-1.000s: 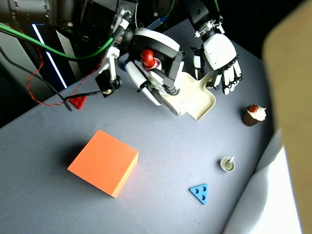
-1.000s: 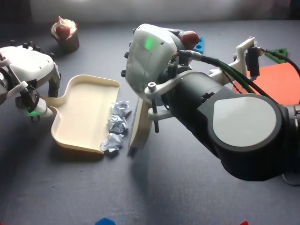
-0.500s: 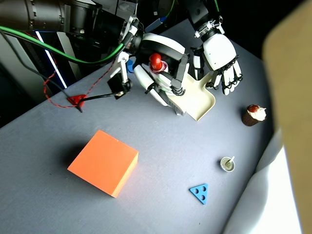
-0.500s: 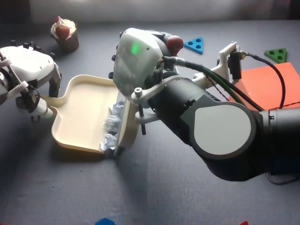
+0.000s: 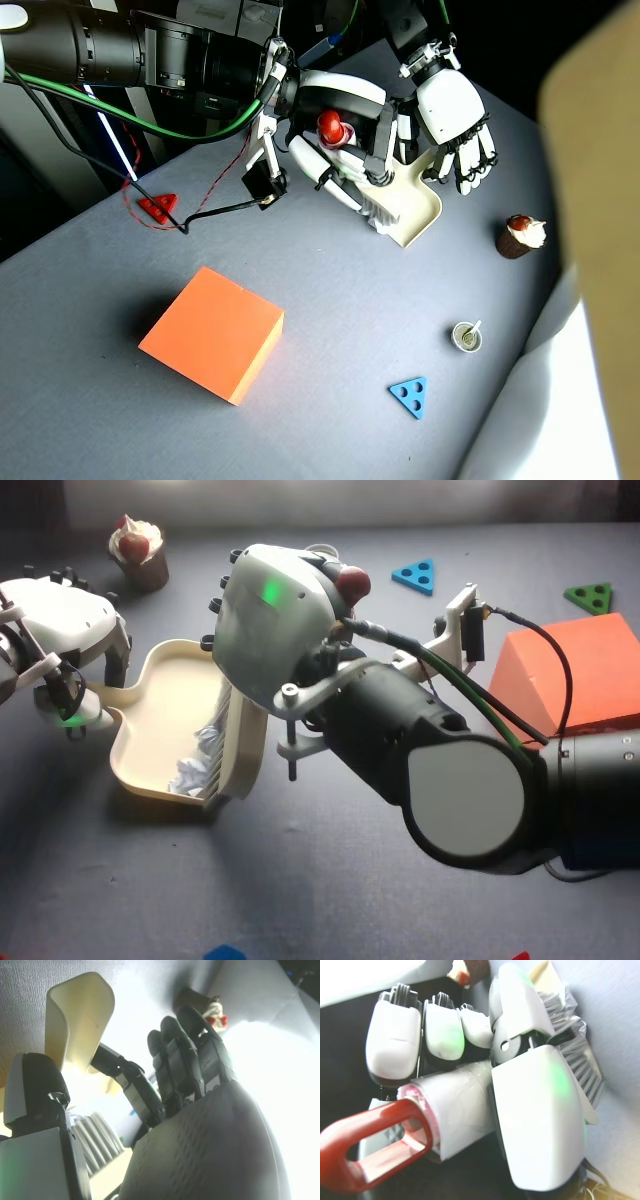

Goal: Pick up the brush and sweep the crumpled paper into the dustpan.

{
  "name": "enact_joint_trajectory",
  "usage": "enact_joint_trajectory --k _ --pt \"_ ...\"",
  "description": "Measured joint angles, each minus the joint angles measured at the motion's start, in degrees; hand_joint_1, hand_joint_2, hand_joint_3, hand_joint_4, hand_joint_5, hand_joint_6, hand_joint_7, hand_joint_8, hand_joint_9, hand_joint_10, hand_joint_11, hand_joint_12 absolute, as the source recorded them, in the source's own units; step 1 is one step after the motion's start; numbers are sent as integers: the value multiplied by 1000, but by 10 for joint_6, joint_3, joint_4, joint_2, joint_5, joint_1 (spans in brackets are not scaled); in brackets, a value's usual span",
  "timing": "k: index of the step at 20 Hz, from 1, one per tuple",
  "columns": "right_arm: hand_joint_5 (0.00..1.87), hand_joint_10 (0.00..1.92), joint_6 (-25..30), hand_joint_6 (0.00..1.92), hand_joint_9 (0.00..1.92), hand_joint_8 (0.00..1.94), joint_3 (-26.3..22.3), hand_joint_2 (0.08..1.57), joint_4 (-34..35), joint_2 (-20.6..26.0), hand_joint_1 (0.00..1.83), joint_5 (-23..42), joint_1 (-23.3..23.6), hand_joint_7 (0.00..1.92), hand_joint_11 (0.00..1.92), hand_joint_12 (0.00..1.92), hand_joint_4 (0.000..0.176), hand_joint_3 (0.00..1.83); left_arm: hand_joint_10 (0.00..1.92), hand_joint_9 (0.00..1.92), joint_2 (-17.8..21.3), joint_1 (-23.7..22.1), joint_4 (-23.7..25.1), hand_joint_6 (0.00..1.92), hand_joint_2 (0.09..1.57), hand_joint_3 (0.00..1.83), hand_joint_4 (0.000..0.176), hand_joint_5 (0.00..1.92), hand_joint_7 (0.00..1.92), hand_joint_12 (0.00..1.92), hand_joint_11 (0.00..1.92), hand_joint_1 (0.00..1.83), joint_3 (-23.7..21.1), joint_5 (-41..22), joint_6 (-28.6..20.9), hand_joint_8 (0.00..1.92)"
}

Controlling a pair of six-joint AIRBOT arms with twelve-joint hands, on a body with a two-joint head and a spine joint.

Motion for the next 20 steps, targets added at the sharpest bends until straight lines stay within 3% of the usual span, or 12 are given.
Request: enact_joint_trajectory --k 1,3,6,9,12,14,16,20 --pt "977 1921 38 1921 1460 1941 3 1265 -24 -1 1456 -9 -6 1283 1559 1921 0 5 3 389 0 0 0 738 1055 0 0 1123 454 766 84 1157 0 0 0 3" --pt "965 1921 85 1921 1456 1941 3 1264 -75 1 1444 -21 -12 1271 1561 1921 0 3 2 378 0 0 0 788 1067 1 0 1094 445 760 91 1131 0 -1 0 1" --pt "981 1921 95 1921 1466 1941 -17 1268 -124 16 1456 -32 -10 1288 1569 1921 0 2 3 389 0 0 0 786 1067 1 0 1095 456 733 103 1142 0 0 0 1" --pt "1016 1921 93 1921 1473 1941 -39 1261 -127 37 1453 -30 -5 1288 1577 1921 0 0 1 386 0 0 0 835 1079 1 0 1067 457 725 116 1133 0 -1 0 1" --pt "1017 1921 -11 1921 1462 1941 -50 1268 -79 61 1450 1 5 1291 1571 1921 7 1 0 386 0 0 0 882 1091 1 0 1039 447 685 138 1115 0 -1 0 0" --pt "1041 1921 -78 1921 1466 1941 -53 1252 4 68 1463 17 12 1287 1573 1921 8 0 5 405 0 0 0 824 1078 0 0 1074 469 688 165 1130 0 -1 0 5" --pt "1038 1921 -94 1921 1462 1941 -45 1264 51 68 1445 29 13 1294 1561 1921 11 1 2 408 0 0 0 819 1075 0 0 1077 468 706 173 1133 0 -1 0 2" --pt "980 1921 -93 1921 1454 1941 -19 1269 66 48 1439 32 16 1280 1549 1921 12 2 1 386 0 0 0 819 1075 0 0 1078 458 706 148 1120 0 -1 -1 1"
